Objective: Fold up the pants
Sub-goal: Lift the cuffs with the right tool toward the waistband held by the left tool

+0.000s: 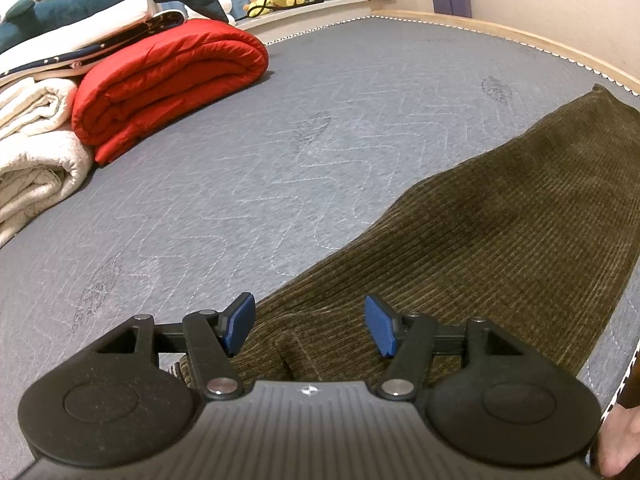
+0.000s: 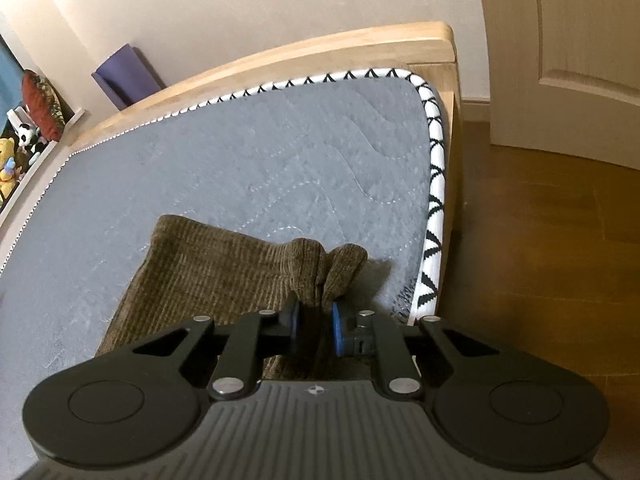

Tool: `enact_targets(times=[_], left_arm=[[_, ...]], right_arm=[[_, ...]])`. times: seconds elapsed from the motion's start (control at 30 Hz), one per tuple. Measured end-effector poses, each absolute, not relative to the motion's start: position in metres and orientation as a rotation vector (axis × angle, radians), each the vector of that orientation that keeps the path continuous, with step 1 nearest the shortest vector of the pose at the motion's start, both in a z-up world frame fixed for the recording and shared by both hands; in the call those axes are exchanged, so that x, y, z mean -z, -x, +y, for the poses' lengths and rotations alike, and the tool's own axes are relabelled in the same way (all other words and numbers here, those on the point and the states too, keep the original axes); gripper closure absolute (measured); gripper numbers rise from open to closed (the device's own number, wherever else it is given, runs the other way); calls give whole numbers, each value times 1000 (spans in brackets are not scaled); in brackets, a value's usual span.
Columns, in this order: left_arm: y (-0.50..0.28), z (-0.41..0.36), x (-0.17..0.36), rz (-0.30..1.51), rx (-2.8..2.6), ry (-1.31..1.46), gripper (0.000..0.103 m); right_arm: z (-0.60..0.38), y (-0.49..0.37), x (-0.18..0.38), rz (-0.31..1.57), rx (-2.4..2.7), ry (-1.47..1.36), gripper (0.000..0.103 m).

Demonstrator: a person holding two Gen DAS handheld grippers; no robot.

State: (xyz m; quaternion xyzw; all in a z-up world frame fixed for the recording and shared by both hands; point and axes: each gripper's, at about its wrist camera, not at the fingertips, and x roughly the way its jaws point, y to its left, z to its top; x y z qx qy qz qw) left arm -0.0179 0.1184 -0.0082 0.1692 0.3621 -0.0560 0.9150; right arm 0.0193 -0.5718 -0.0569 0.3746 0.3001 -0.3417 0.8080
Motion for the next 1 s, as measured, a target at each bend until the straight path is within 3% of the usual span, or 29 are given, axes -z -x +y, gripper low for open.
enact_targets(times=[0.7,0.87,1.0], left_arm=[[17,117,9,746,115,-344,36],[15,116,10,747,113,-340,36],[13,117,14,758,105,-345,36]], right_arm=[[-552,-18,31,583,725,-734,88],[-486,-32,-30,463,602,-469,90],[-362,-31,-83,321,319,-107,90]])
